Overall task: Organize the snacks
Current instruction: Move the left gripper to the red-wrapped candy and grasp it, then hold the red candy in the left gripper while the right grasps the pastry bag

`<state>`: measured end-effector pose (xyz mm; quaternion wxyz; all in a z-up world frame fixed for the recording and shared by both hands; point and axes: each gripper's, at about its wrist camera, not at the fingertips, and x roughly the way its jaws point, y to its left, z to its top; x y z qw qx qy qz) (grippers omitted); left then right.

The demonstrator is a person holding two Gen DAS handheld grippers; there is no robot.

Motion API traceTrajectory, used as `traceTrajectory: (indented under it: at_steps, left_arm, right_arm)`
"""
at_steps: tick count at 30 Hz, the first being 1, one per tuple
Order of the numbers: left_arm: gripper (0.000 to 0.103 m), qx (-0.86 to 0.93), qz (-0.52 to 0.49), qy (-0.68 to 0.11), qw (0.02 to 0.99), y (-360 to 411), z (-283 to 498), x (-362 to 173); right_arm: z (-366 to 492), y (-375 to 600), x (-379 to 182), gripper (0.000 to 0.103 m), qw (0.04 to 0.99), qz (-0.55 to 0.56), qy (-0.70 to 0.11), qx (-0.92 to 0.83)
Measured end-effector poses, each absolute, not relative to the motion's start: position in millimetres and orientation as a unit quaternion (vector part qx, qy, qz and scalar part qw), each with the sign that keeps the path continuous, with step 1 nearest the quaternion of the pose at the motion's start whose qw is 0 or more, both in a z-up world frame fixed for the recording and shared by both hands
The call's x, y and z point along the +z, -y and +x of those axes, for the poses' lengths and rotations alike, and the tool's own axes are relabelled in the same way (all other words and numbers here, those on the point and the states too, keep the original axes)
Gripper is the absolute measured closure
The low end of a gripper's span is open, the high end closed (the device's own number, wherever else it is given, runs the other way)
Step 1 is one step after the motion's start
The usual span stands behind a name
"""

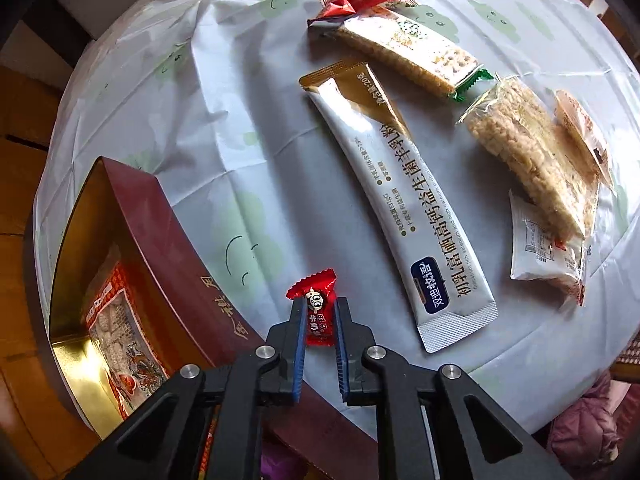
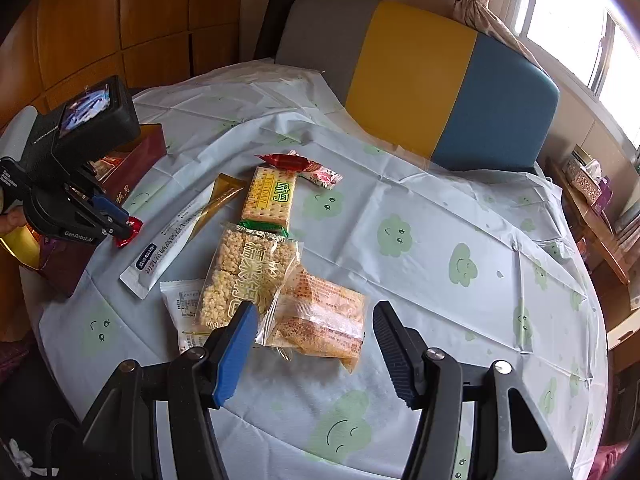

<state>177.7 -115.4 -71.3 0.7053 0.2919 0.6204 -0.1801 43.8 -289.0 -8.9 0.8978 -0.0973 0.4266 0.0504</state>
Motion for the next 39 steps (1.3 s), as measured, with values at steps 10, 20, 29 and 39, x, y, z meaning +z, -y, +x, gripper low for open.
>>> traceTrajectory:
  at_steps: [10, 20, 29, 39]
  left_arm:
    - [0.096, -0.233, 0.201, -0.591, 0.746, 104, 151, -54]
    - [0.096, -0.280, 0.190, -0.565, 0.752, 127, 63, -57]
    - [0.096, -0.254, 0.211, -0.487, 0.809, 138, 20, -65]
    - [0.095, -0.255, 0.174, -0.480, 0.821, 129, 11, -62]
  right_arm:
    - [43, 292, -7, 0.042, 0.901, -0.095, -0.420, 0.041]
    - [49, 307, -11, 0.042, 0.897, -0.069, -0.436, 0.014]
    - [53, 343, -12, 0.042, 0.890, 0.049, -0.453, -0.001]
    - [59, 395, -41, 0.040, 0.821, 0.290, -0.491, 0.032]
